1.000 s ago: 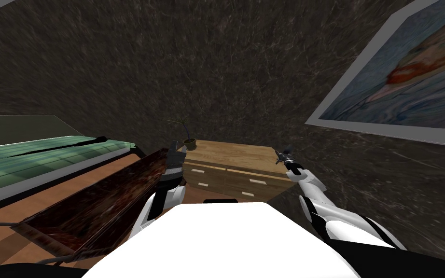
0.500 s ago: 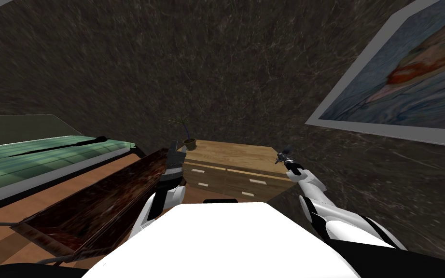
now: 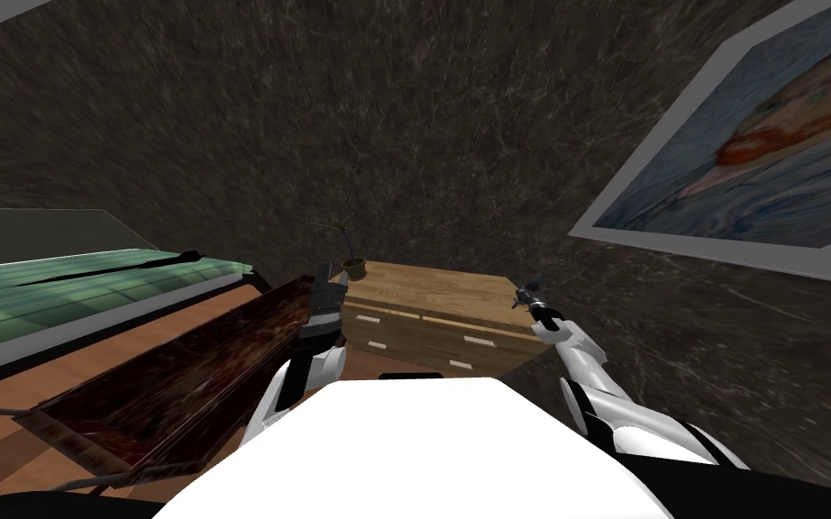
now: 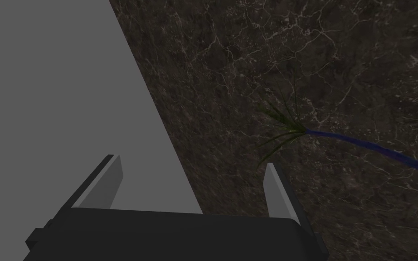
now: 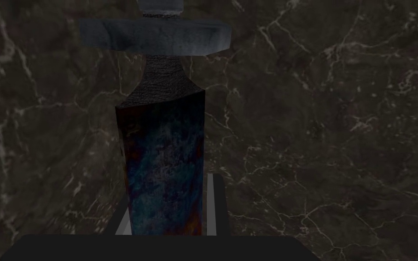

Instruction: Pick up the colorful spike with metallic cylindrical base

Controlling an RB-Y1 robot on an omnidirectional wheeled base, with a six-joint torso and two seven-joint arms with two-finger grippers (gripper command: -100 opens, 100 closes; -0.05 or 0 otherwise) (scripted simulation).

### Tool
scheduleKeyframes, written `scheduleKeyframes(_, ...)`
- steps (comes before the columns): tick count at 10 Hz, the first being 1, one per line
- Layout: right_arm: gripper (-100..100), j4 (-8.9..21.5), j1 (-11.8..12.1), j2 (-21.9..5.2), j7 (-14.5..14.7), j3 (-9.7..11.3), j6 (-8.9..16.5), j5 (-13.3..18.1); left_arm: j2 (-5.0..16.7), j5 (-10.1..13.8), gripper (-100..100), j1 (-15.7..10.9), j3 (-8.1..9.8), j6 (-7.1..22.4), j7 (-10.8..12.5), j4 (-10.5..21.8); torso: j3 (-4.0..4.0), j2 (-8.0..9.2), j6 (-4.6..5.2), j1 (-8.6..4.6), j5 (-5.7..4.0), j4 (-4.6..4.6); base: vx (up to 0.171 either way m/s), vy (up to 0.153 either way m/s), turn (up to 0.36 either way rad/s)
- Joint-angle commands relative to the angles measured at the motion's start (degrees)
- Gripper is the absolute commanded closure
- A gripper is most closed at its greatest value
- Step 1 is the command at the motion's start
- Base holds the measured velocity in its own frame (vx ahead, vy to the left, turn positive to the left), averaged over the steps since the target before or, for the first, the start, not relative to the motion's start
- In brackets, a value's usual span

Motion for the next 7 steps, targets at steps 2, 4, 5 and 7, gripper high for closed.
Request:
scheduleKeyframes(2,100,-4.4,3.0,2.2,-0.4,0.8,3.8,0.5,0.0,0.0,0,0.0,0.00,0.0,0.0,0.0,-0.03,-0.02,0.00,-0.03,-0.02,-0.03,-0.007,-0.056,0.016)
scheduleKeyframes(4,100,-8.9,5.4,3.9,-0.5,1.1,6.3,0.8,0.0,0.0,0,0.0,0.00,0.0,0.0,0.0,-0.11,-0.04,0.09,-0.14,-0.23,-0.18,0.002,-0.059,0.022)
scheduleKeyframes(5,100,-11.3,5.4,3.9,-0.5,1.1,6.3,0.8,0.0,0.0,0,0.0,0.00,0.0,0.0,0.0,-0.19,-0.07,0.17,-0.26,-0.41,-0.31,0.003,-0.053,0.013)
scheduleKeyframes(7,100,-14.7,7.8,5.6,-0.7,1.3,8.9,1.1,0.0,0.0,0,0.0,0.00,0.0,0.0,0.0,-0.20,-0.09,0.16,-0.23,-0.42,-0.31,-0.009,-0.025,0.006)
